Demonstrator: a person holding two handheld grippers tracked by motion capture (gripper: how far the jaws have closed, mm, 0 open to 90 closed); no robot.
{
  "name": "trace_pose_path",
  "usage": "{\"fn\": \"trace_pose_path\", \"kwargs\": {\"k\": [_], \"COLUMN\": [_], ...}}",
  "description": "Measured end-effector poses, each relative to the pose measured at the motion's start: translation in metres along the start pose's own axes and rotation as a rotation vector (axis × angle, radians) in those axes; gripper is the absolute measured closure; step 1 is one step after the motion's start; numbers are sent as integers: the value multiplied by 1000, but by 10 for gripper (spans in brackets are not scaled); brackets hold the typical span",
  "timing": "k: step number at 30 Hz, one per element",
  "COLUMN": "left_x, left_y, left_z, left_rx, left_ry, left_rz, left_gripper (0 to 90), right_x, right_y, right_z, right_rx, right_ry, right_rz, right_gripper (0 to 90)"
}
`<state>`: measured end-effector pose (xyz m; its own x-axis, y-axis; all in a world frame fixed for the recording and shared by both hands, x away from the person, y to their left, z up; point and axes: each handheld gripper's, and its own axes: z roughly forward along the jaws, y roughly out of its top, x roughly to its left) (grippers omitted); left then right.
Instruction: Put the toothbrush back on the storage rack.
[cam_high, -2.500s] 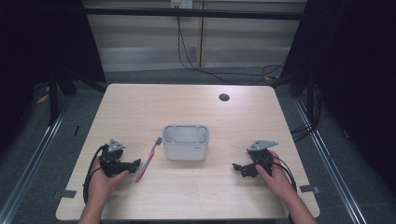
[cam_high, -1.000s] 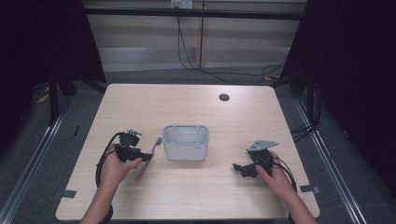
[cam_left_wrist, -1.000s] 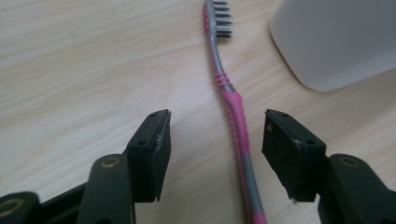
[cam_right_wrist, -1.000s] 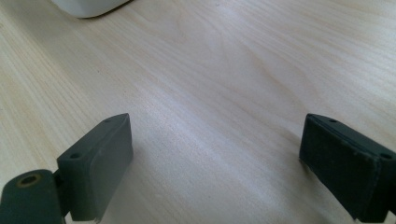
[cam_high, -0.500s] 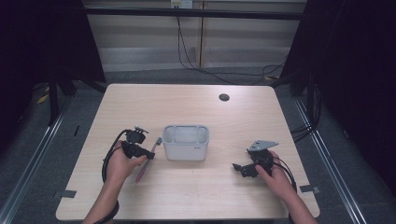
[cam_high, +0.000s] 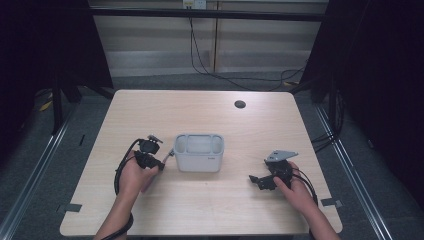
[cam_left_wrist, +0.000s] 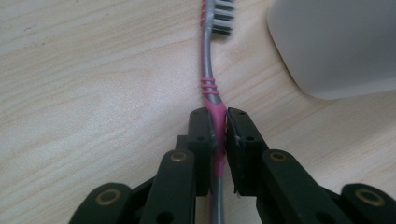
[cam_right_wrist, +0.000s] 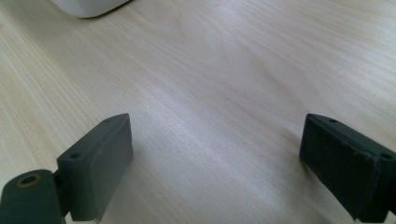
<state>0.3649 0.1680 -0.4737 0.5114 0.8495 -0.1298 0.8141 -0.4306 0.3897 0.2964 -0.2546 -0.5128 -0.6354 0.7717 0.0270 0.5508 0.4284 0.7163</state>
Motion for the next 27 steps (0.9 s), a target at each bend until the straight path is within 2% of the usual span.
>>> {"fn": "trace_pose_path", "kwargs": {"k": [2, 4, 5, 6, 8, 10, 13, 16, 19, 20, 23, 25, 27], "left_x": [3, 4, 4, 5, 6, 7, 9, 9, 6, 6, 3, 3, 1], "left_y": [-1, -1, -1, 0, 0, 1, 0, -1, 1, 1, 3, 4, 7], "left_z": [-4, -7, -11, -15, -22, -24, -23, -21, -17, -16, -9, -7, -4], "left_rx": [-39, -51, -73, -103, -129, -115, -124, -118, -126, -120, -99, -88, -73], "left_ry": [-14, -18, -32, -45, -40, -44, -52, -60, -43, -60, -40, -53, -30], "left_rz": [-16, -13, -17, -37, -27, -22, -37, -27, -32, -35, -33, -37, -24], "left_gripper": [809, 809, 900, 900, 900, 900, 900, 898, 776, 763, 740, 728, 727], "right_x": [0, 0, 0, 0, 0, 0, 0, 0, 0, 0, 0, 0, 0], "right_y": [0, 0, 0, 0, 0, 0, 0, 0, 0, 0, 0, 0, 0], "right_z": [0, 0, 0, 0, 0, 0, 0, 0, 0, 0, 0, 0, 0], "right_rx": [0, 0, 0, 0, 0, 0, 0, 0, 0, 0, 0, 0, 0], "right_ry": [0, 0, 0, 0, 0, 0, 0, 0, 0, 0, 0, 0, 0], "right_rz": [-1, -1, -1, -1, -2, -2, -2, -2, -1, -2, -2, -2, -1], "right_gripper": [89, 89, 89, 89, 89, 89, 89, 89, 89, 89, 89, 89, 89]}}
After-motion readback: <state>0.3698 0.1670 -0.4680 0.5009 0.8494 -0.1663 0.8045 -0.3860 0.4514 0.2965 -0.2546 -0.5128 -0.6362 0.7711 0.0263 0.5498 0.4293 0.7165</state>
